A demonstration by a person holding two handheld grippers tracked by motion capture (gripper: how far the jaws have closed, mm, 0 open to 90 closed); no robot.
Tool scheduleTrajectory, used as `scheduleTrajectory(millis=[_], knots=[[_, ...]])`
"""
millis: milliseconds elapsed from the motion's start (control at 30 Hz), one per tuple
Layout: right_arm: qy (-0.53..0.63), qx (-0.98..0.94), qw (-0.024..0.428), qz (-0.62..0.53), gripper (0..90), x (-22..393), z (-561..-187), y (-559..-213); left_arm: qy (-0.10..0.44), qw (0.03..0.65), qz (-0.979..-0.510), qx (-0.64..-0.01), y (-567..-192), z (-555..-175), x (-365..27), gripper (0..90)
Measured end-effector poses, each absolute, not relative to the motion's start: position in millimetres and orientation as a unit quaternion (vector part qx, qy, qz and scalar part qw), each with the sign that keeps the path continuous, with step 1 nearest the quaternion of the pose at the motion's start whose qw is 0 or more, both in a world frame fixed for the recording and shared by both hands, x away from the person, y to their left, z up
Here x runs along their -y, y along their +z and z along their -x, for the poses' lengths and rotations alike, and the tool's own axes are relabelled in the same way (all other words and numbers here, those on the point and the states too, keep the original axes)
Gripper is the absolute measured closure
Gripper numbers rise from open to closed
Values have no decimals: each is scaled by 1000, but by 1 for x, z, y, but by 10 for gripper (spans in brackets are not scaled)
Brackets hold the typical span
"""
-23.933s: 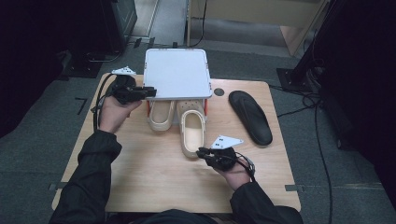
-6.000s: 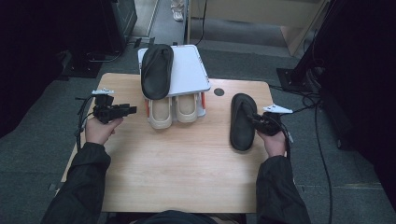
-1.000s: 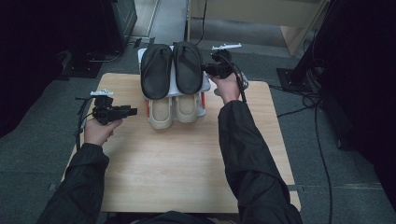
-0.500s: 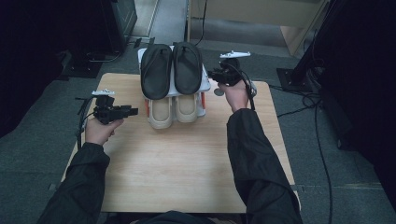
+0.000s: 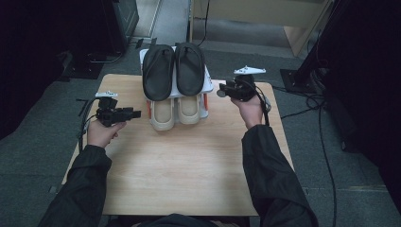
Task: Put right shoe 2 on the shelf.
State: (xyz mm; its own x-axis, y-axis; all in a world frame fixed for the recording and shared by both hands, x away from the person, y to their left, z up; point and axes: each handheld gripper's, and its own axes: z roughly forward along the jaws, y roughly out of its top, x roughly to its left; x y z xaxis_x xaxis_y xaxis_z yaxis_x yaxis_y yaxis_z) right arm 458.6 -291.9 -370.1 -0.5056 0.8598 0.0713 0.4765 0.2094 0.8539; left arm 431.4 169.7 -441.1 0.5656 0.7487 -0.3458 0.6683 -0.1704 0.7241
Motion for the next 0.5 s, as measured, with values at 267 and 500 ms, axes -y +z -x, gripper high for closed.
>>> scheduleTrajectory(millis=[267,500], knots=[[458,-743,207,-442,608,303,-429,-394,51,448,-762,-464,-441,-428,-169,442],[464,-741,201,-442,581,311,-407,-416,57,444,-769,-456,-443,-424,-165,416]])
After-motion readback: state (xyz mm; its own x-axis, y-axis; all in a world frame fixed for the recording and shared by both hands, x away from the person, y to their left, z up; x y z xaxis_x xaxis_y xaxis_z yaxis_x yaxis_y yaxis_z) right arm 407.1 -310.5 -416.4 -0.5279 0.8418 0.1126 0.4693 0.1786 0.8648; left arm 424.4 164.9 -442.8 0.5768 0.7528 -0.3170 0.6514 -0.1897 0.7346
